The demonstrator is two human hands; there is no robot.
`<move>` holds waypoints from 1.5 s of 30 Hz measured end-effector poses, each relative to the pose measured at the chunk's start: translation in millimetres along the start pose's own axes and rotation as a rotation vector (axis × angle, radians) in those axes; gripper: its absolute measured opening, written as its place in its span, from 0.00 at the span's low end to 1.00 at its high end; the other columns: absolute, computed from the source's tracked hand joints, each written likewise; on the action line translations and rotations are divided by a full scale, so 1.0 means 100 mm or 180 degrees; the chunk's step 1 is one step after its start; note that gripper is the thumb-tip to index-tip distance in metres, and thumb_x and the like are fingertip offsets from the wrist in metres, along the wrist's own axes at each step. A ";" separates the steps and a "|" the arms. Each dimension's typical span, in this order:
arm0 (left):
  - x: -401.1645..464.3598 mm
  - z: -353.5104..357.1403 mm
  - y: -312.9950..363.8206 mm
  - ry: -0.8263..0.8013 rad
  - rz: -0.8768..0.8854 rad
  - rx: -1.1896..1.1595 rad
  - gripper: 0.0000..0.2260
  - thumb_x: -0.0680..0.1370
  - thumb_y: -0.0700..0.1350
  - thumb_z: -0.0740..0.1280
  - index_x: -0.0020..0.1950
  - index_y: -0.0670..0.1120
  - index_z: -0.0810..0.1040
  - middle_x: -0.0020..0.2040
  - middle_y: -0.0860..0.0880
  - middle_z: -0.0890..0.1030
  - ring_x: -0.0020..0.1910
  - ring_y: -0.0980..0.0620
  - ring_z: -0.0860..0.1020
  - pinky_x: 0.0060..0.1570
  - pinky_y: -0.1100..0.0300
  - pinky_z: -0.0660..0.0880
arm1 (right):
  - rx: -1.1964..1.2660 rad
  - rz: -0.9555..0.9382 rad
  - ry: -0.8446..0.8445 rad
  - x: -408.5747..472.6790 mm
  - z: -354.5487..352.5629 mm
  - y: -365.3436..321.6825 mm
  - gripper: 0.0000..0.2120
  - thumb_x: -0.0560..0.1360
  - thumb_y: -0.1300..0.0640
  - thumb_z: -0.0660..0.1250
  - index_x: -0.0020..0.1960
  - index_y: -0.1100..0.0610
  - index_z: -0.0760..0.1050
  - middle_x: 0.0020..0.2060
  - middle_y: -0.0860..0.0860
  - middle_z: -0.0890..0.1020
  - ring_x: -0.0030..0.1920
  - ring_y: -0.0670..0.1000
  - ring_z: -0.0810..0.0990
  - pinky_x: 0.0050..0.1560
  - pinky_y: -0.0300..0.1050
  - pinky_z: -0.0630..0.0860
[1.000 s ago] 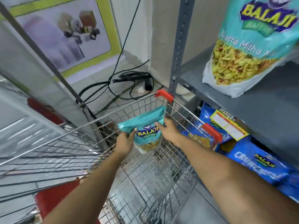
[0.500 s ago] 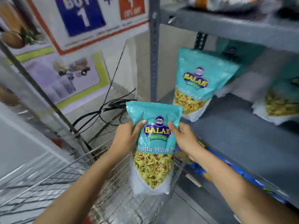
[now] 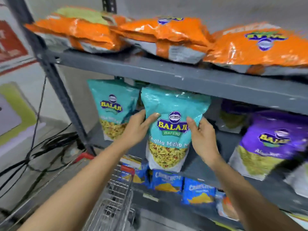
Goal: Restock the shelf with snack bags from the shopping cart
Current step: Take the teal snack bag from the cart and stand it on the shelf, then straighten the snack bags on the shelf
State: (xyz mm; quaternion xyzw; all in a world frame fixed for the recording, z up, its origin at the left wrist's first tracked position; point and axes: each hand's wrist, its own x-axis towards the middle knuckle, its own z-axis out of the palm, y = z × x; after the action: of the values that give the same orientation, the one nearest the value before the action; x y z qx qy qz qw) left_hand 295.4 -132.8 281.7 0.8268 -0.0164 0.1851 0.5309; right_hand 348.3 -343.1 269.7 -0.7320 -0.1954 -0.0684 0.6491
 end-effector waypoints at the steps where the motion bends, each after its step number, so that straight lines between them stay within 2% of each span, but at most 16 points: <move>1: 0.11 0.10 -0.02 -0.0046 -0.0010 -0.0089 0.13 0.78 0.55 0.62 0.55 0.51 0.81 0.53 0.56 0.84 0.50 0.65 0.80 0.49 0.64 0.77 | -0.0043 -0.0049 0.0074 0.05 -0.07 0.03 0.10 0.79 0.50 0.64 0.57 0.51 0.78 0.52 0.47 0.85 0.51 0.45 0.83 0.53 0.50 0.80; 5: 0.44 0.43 -0.18 -0.0125 -0.0065 -0.0450 0.13 0.78 0.55 0.64 0.56 0.50 0.80 0.53 0.58 0.83 0.52 0.66 0.80 0.51 0.66 0.77 | -0.0335 -0.0079 0.0331 0.25 -0.22 0.22 0.08 0.79 0.50 0.63 0.55 0.51 0.76 0.46 0.40 0.84 0.44 0.34 0.83 0.41 0.32 0.77; 7: 0.53 0.56 -0.29 -0.0087 -0.0197 -0.0549 0.20 0.76 0.56 0.65 0.60 0.43 0.79 0.56 0.51 0.84 0.54 0.59 0.82 0.54 0.60 0.79 | -0.0469 0.0024 0.0424 0.31 -0.23 0.38 0.08 0.80 0.51 0.63 0.55 0.52 0.76 0.45 0.42 0.84 0.44 0.34 0.83 0.41 0.32 0.77; 10: 0.58 0.72 -0.43 -0.0006 -0.0328 -0.0715 0.15 0.79 0.48 0.65 0.60 0.39 0.77 0.56 0.47 0.84 0.51 0.59 0.82 0.52 0.61 0.79 | -0.0450 0.0156 0.0538 0.32 -0.21 0.62 0.12 0.80 0.51 0.62 0.59 0.56 0.76 0.48 0.44 0.84 0.49 0.40 0.84 0.48 0.39 0.79; 12: 0.58 0.77 -0.44 0.0108 -0.0412 -0.0932 0.13 0.80 0.46 0.65 0.59 0.39 0.74 0.51 0.52 0.85 0.48 0.62 0.82 0.47 0.67 0.78 | -0.0309 0.0121 0.0562 0.31 -0.23 0.70 0.14 0.80 0.50 0.62 0.61 0.55 0.75 0.50 0.41 0.84 0.52 0.40 0.83 0.51 0.41 0.79; 15: 0.47 0.72 -0.47 0.0322 -0.0479 -0.0896 0.14 0.79 0.49 0.65 0.60 0.43 0.71 0.44 0.59 0.85 0.47 0.64 0.82 0.44 0.71 0.76 | 0.0126 0.0224 0.0309 0.29 -0.26 0.80 0.14 0.77 0.53 0.68 0.62 0.50 0.74 0.55 0.43 0.84 0.57 0.45 0.82 0.55 0.42 0.79; 18: 0.17 0.53 -0.70 0.0648 -0.0529 -0.0580 0.11 0.78 0.47 0.68 0.57 0.47 0.74 0.46 0.56 0.83 0.50 0.63 0.81 0.50 0.70 0.74 | 0.0407 0.0562 -0.0142 0.17 -0.27 0.98 0.26 0.67 0.59 0.77 0.60 0.44 0.71 0.53 0.39 0.84 0.56 0.40 0.82 0.52 0.35 0.79; 21: -0.27 0.27 -1.10 0.1219 -0.0717 -0.0307 0.04 0.76 0.41 0.70 0.46 0.46 0.76 0.40 0.52 0.81 0.43 0.55 0.81 0.46 0.65 0.74 | 0.0375 0.0963 -0.0534 0.05 -0.25 1.19 0.38 0.55 0.58 0.81 0.60 0.43 0.69 0.55 0.38 0.82 0.53 0.33 0.81 0.47 0.29 0.78; 23: -0.58 0.06 -1.41 0.1647 -0.0849 -0.0050 0.08 0.74 0.40 0.73 0.44 0.48 0.74 0.39 0.49 0.81 0.42 0.45 0.82 0.43 0.66 0.76 | 0.0234 0.1224 -0.0694 0.00 -0.23 1.31 0.44 0.50 0.54 0.84 0.61 0.41 0.67 0.58 0.40 0.80 0.55 0.34 0.81 0.52 0.34 0.79; 26: -0.80 -0.27 -1.73 0.1926 -0.1020 0.0251 0.24 0.64 0.46 0.80 0.54 0.51 0.71 0.48 0.48 0.81 0.48 0.48 0.82 0.48 0.68 0.77 | -0.0020 0.1417 -0.0711 -0.04 -0.19 1.47 0.50 0.48 0.53 0.86 0.64 0.44 0.66 0.60 0.45 0.80 0.60 0.43 0.80 0.61 0.47 0.77; 29: -0.68 -0.43 -1.89 0.1506 -0.1183 0.0491 0.51 0.56 0.53 0.84 0.72 0.48 0.60 0.67 0.46 0.71 0.65 0.52 0.72 0.64 0.57 0.71 | -0.0188 0.1446 -0.0641 -0.05 -0.14 1.50 0.54 0.45 0.47 0.86 0.67 0.49 0.66 0.60 0.46 0.80 0.61 0.46 0.79 0.61 0.47 0.77; 31: -0.54 -0.42 -1.93 0.1363 -0.1207 0.0570 0.59 0.53 0.57 0.84 0.75 0.48 0.54 0.73 0.46 0.67 0.71 0.50 0.67 0.71 0.52 0.65 | -0.0195 0.1472 -0.0589 -0.06 -0.13 1.50 0.54 0.43 0.44 0.85 0.65 0.48 0.67 0.59 0.45 0.81 0.60 0.45 0.80 0.60 0.46 0.78; 34: -0.43 -0.37 -1.99 0.1544 -0.1207 0.0541 0.56 0.54 0.55 0.84 0.75 0.48 0.57 0.72 0.43 0.68 0.72 0.44 0.68 0.71 0.43 0.66 | -0.0174 0.1510 -0.0526 -0.07 -0.13 1.47 0.48 0.42 0.43 0.85 0.58 0.38 0.68 0.56 0.41 0.82 0.57 0.42 0.81 0.56 0.41 0.78; 36: -0.43 -0.36 -2.00 0.1680 -0.1188 0.0597 0.53 0.56 0.52 0.84 0.74 0.47 0.59 0.71 0.43 0.70 0.71 0.43 0.69 0.70 0.41 0.67 | -0.0188 0.1538 -0.0506 -0.08 -0.13 1.46 0.46 0.42 0.42 0.85 0.56 0.37 0.68 0.56 0.40 0.81 0.57 0.41 0.80 0.55 0.40 0.78; 41: -0.45 -0.34 -1.98 0.1804 -0.1024 0.0590 0.50 0.57 0.51 0.84 0.72 0.50 0.60 0.68 0.48 0.72 0.67 0.49 0.71 0.66 0.55 0.68 | -0.0222 0.1582 -0.0513 -0.12 -0.16 1.48 0.45 0.42 0.41 0.85 0.55 0.36 0.68 0.55 0.40 0.81 0.58 0.43 0.80 0.57 0.44 0.79; 45: -0.46 -0.33 -1.97 0.1788 -0.1029 0.0588 0.49 0.57 0.52 0.83 0.71 0.52 0.61 0.67 0.50 0.72 0.66 0.51 0.71 0.65 0.56 0.68 | -0.0311 0.1588 -0.0518 -0.15 -0.16 1.52 0.45 0.42 0.40 0.85 0.54 0.34 0.67 0.56 0.40 0.81 0.58 0.44 0.80 0.59 0.47 0.79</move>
State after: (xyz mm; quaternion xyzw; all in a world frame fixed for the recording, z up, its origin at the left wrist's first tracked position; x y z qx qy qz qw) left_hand 287.3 -25.0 107.4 0.7800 0.2788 0.3198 0.4599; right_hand 394.5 -374.3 126.2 -0.7910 -0.0569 0.1435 0.5920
